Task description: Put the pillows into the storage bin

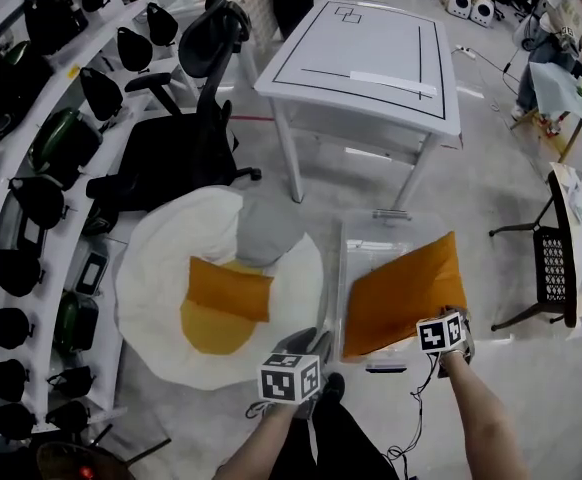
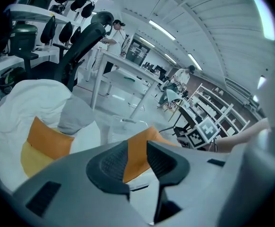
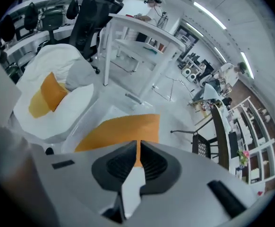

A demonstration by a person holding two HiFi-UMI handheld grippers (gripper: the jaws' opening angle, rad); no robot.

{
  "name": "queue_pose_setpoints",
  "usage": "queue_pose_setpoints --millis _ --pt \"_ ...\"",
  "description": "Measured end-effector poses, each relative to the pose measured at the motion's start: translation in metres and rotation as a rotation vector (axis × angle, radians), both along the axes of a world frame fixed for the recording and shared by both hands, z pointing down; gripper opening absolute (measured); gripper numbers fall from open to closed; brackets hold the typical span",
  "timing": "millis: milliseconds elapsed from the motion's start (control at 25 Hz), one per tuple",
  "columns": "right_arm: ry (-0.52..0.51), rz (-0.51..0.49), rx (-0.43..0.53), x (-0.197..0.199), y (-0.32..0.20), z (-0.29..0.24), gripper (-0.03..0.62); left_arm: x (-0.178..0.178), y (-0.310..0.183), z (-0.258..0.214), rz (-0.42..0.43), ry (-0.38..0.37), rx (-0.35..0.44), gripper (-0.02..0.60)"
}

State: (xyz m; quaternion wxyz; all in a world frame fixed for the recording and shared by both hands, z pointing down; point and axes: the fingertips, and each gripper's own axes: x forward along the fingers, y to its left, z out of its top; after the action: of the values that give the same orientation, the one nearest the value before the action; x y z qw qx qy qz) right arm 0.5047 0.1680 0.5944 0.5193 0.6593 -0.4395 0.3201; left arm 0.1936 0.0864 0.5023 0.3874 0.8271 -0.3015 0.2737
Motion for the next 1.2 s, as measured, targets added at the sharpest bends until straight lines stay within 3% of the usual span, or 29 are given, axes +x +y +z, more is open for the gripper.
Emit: queue_pose_setpoints --millis 240,680,920,1200 --pt "-0.087 -0.092 0.072 -0.043 -0.028 -0.002 0.023 -0.007 -0.001 0.002 -0.029 -0.008 0.002 0.121" --pt "-0.384 -0.349 0.213 -0.214 -0.107 -0.008 0.023 -0.096 -0.012 0.02 -0.262 -0.073 -0.002 0.121" --pt "-0.437 -0.467 0.176 -0.294 -0.14 0.008 0.023 -0.151 -0.031 0.042 -0.341 -0.099 -0.02 0.121" --pt "-0.44 -0.615 0.113 -0.359 -0.189 0.061 0.054 -0.21 -0.074 0.086 -0.388 -0.131 -0.038 0.121"
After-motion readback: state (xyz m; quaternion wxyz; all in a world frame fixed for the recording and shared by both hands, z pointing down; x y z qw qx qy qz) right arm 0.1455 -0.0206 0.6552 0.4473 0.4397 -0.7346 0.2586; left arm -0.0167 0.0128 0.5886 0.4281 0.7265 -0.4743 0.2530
